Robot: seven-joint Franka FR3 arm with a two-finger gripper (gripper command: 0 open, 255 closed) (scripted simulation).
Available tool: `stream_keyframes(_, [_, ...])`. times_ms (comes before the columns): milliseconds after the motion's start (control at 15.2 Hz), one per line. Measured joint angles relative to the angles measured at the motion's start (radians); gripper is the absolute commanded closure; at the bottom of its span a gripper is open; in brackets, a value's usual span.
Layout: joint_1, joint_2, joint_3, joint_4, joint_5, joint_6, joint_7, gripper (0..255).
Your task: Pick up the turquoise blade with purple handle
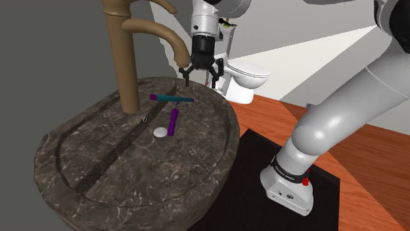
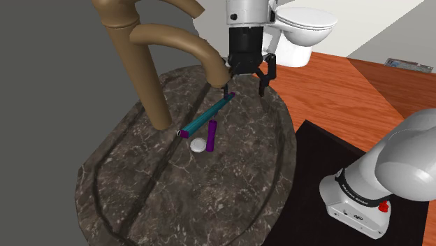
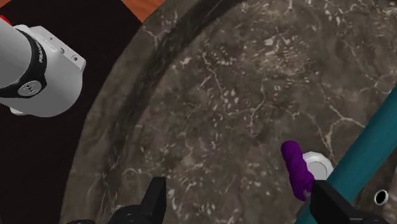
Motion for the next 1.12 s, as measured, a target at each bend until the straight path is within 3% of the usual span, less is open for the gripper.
stream_keyframes(396, [-0.029, 0.200, 0.022, 0.104, 0.104, 0.113, 0.321, 0])
stream_keyframes(924, [-0.031, 0.246, 0.023, 0.052, 0.120, 0.206, 0.327, 0])
stream_keyframes(990, [-0.030, 0.249, 0.024, 0.048, 0.120, 0.212, 0.326, 255])
stream_keyframes(1122, [-0.030, 0.249, 0.024, 0.045, 0.121, 0.216, 0.324, 255])
